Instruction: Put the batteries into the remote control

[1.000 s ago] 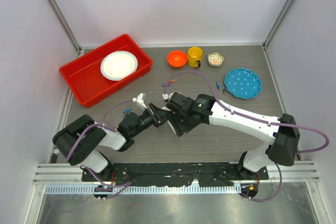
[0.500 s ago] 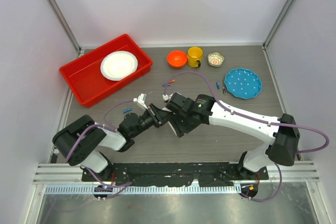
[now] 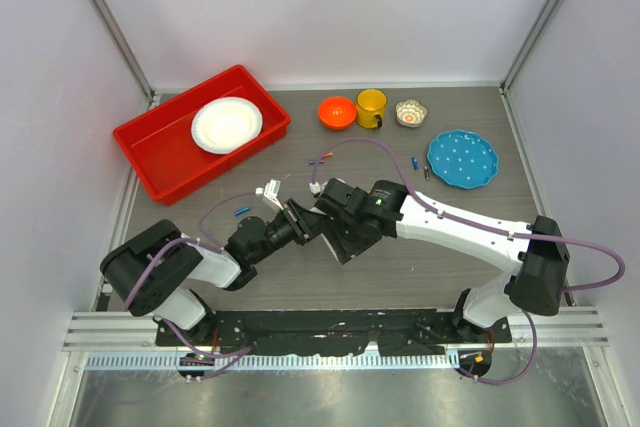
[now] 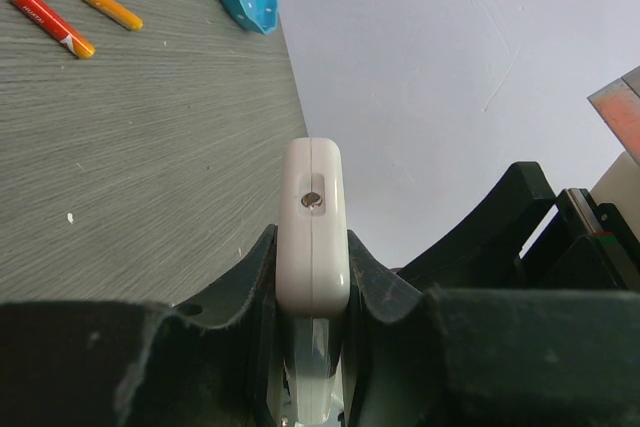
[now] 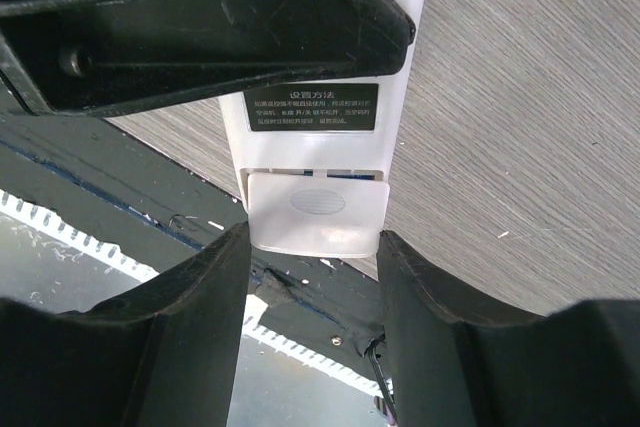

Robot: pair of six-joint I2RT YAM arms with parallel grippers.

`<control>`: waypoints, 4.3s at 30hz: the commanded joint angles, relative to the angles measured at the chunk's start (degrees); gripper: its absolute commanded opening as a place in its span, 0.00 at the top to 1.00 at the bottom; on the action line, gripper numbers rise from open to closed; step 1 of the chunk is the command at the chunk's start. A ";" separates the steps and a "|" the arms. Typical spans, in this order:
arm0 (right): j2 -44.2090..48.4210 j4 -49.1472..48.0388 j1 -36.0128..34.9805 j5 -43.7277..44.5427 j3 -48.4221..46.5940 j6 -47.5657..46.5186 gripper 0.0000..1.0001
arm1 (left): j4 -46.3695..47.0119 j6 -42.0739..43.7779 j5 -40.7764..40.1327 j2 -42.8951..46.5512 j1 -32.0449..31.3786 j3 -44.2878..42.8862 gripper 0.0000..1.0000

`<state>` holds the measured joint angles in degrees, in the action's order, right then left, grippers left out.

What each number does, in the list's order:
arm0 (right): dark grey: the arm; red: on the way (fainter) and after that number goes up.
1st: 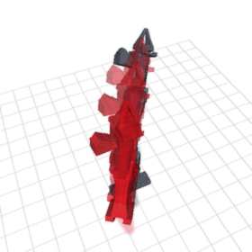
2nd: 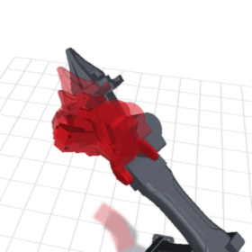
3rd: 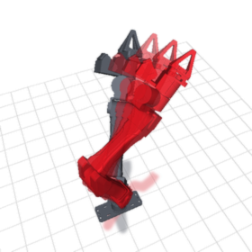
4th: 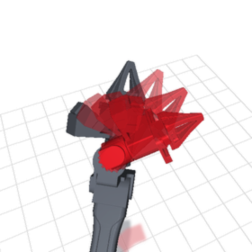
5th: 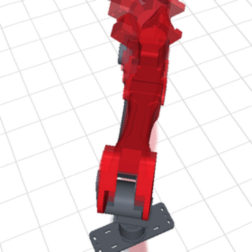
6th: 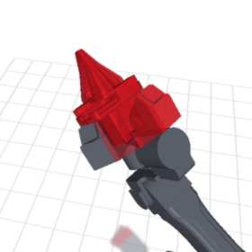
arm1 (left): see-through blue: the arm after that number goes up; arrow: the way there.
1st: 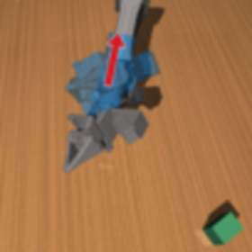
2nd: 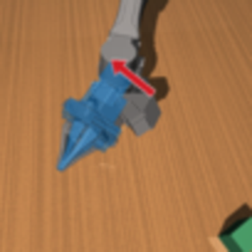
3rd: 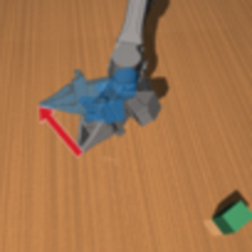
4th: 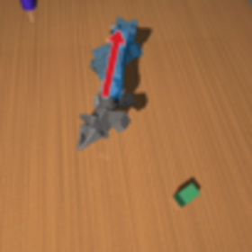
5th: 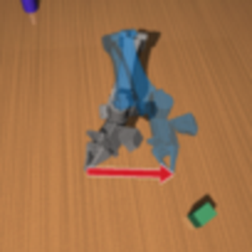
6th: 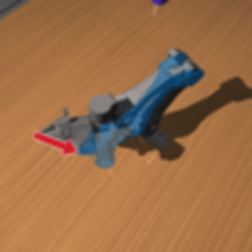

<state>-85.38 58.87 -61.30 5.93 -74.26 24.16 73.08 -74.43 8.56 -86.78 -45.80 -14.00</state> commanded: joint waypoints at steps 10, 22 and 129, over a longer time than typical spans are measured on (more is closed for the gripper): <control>-0.31 -6.58 0.04 4.00 -1.86 2.29 0.99 | 15.52 -0.10 1.99 2.32 -2.19 -1.47 1.00; 0.39 -9.56 1.09 5.14 -0.01 2.64 0.99 | 15.52 -0.01 3.66 3.55 -3.94 -2.26 1.00; 1.63 11.18 1.97 -1.89 -11.17 -7.37 0.99 | -5.05 -0.80 1.28 5.05 -0.52 -4.46 1.00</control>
<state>-84.36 69.08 -58.57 4.34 -84.64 18.33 67.99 -73.56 6.22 -80.75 -46.72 -15.81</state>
